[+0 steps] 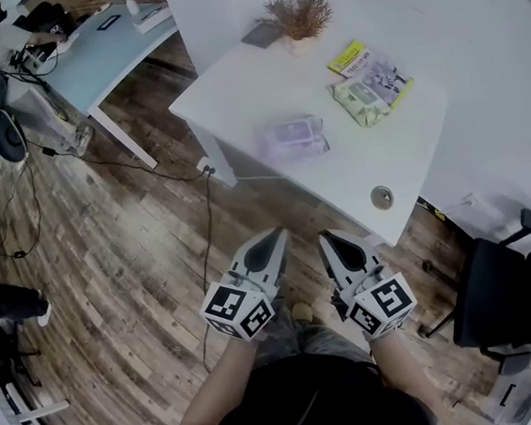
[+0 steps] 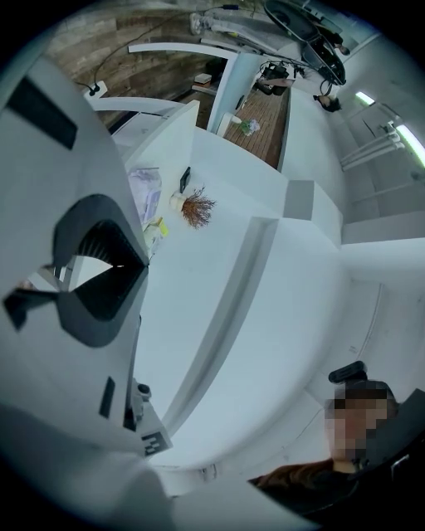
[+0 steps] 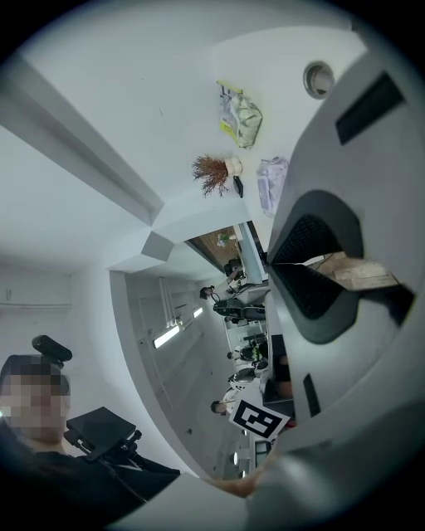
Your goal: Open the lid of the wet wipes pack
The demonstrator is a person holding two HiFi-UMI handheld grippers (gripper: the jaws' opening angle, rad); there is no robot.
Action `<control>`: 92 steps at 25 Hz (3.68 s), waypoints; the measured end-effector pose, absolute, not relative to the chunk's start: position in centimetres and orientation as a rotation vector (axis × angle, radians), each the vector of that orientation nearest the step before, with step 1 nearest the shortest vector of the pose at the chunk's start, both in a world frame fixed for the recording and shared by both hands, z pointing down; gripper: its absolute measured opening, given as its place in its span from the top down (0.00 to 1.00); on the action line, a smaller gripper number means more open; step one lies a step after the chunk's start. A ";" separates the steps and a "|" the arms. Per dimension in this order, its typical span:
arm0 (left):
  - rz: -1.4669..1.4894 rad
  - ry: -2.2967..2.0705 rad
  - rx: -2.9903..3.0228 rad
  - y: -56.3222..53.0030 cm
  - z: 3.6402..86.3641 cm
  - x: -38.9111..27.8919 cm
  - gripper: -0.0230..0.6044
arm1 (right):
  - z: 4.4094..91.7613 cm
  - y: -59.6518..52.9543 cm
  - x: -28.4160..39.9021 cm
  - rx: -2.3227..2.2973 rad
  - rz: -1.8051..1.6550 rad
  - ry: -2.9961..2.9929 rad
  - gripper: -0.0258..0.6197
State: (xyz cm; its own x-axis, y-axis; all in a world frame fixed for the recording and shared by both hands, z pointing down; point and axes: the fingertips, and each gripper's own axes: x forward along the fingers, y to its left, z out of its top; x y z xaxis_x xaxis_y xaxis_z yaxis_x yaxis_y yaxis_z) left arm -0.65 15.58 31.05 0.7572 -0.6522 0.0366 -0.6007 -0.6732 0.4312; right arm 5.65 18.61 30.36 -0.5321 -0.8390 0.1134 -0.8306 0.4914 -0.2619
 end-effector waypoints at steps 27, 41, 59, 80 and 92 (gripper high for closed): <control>-0.179 -0.952 2.504 3.5 32.8 0.2 0.94 | 32.7 7.2 6.0 -1.461 -0.492 2.794 0.93; -0.145 -0.875 2.536 -4.0 34.7 0.6 0.94 | 35.0 0.2 6.9 -1.525 -0.542 2.806 0.93; 0.142 -0.586 2.825 -6.9 39.0 0.9 0.50 | 35.8 -4.1 7.0 -1.431 -0.149 3.143 0.78; 0.411 -0.282 3.086 -8.1 41.2 4.8 0.30 | 40.0 -5.7 7.2 -0.771 0.188 3.596 0.67; 0.462 -0.287 3.080 -8.5 42.4 5.1 0.30 | 40.5 -6.2 6.5 -0.649 0.389 3.632 0.67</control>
